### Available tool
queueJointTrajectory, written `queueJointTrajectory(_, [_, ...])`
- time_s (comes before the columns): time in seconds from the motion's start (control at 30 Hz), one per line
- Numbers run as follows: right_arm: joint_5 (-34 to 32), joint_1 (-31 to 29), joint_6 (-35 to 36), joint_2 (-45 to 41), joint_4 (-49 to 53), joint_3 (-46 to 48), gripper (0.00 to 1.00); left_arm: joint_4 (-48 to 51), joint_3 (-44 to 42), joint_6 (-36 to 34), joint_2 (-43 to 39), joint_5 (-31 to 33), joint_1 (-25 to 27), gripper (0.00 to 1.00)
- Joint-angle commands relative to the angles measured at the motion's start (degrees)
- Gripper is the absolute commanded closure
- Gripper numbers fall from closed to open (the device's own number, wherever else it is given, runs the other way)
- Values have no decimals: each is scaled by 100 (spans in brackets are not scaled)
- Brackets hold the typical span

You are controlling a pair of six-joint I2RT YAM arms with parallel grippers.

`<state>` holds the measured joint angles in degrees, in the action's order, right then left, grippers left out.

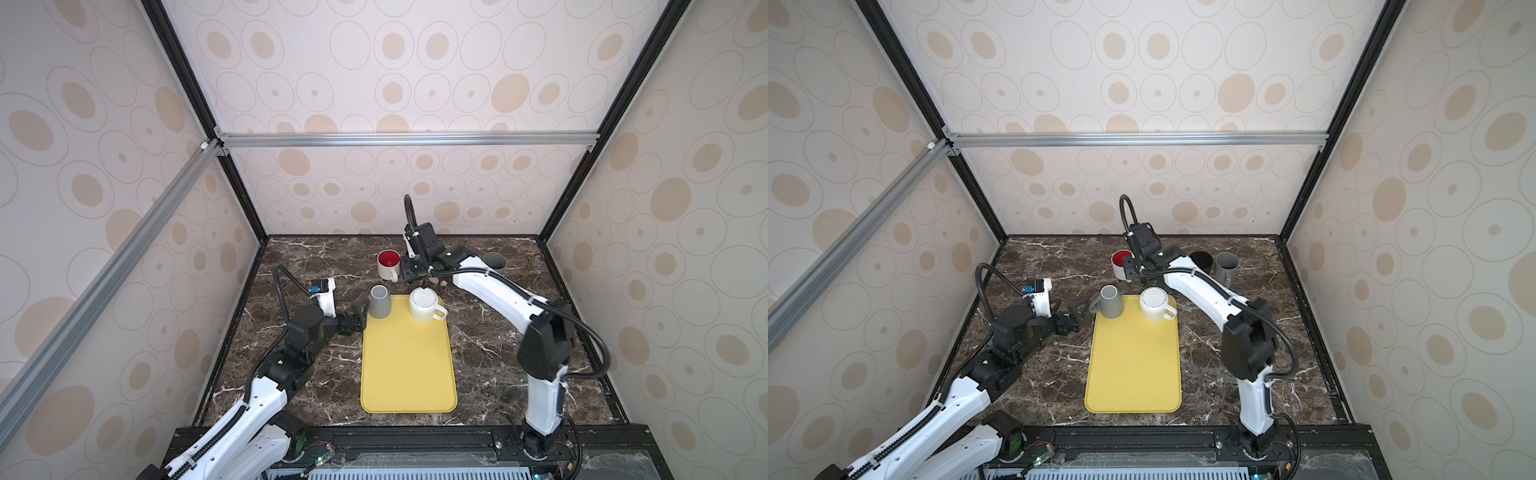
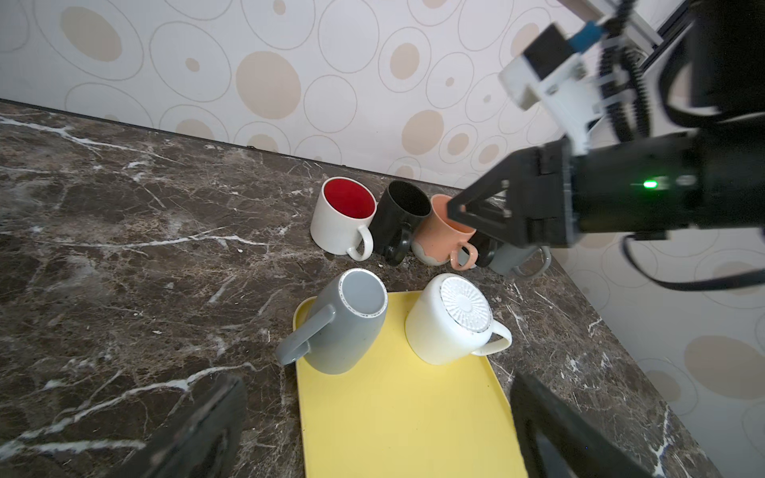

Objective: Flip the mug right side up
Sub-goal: 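Open the right gripper and draw it back toward the tray, then lower the right gripper onto the upside-down white mug's handle and close it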

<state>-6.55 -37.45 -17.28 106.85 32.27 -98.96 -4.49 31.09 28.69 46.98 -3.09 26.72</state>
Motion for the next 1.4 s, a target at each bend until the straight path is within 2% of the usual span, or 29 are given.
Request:
queueJointTrajectory(0.0, [533, 191, 793, -779, -516, 1209, 57, -198, 70, -102, 110, -310, -51, 0])
queueJointTrajectory(0.03, [713, 224, 1037, -963, -604, 1522, 55, -225, 64, -93, 144, -354, -44, 0])
queueJointTrajectory(0.23, [539, 291, 1699, -2004, -1350, 3145, 47, -572, -109, 70, 232, -472, -46, 0])
queueJointTrajectory(0.33, [450, 316, 1880, -2302, -1455, 3417, 46, -634, -160, 127, 269, -549, -46, 0])
queueJointTrajectory(0.47, [352, 371, 2087, -2178, -874, 3116, 50, -608, -217, 155, 200, -605, -49, 0])
queueJointTrajectory(0.67, [45, 412, 2726, -1458, -22, 2552, 56, -529, -262, 153, 74, -583, -44, 0])
queueJointTrajectory(0.73, [197, 489, 2901, -1277, 166, 2431, 56, -533, -270, 155, 49, -574, -44, 0])
queueJointTrajectory(1.13, [810, 525, 3319, -1035, 329, 2517, 56, -602, -332, 172, 82, -604, -44, 0])
queueJointTrajectory(1.37, [457, 572, 3382, -822, 370, 2436, 57, -579, -314, 172, 52, -622, -44, 0])
